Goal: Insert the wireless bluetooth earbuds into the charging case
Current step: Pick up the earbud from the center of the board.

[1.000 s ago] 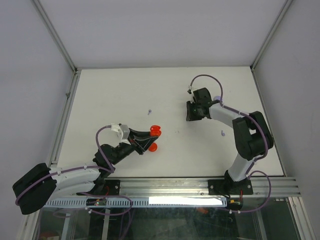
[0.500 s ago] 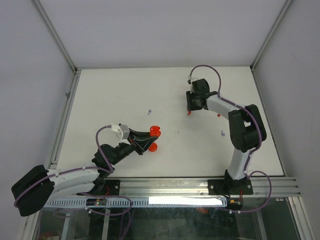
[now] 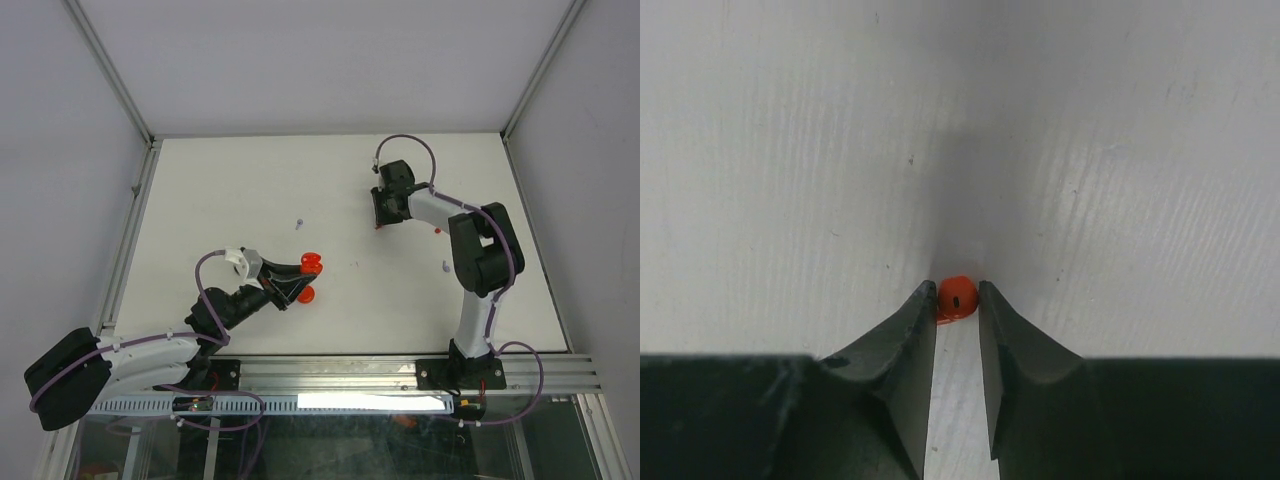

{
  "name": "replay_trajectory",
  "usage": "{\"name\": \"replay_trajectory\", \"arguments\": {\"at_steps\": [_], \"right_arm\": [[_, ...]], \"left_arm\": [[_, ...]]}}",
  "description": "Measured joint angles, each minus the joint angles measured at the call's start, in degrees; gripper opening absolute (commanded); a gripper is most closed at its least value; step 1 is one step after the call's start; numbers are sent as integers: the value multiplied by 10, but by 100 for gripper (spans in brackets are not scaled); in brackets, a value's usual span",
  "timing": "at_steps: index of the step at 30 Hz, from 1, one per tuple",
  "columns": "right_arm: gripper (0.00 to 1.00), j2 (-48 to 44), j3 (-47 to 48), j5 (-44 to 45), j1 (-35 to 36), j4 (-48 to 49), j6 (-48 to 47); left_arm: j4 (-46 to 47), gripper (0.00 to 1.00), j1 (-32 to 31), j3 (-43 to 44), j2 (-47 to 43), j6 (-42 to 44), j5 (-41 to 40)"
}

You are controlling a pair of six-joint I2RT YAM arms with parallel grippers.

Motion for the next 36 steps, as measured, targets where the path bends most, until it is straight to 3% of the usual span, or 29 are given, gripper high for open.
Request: {"name": "replay_trajectory", "arguments": {"at_steps": [7,21,36], "right_arm": [[25,6,10,13,8,-10,-12],[13,-13,-7,32,36,-29,-23],[10,-272,-101,40,121,-26,-28]], "left_arm": [[0,0,0,0,3,0,0],[1,0,0,0,11,-1,1],[9,0,0,0,11,-17,-17]]}}
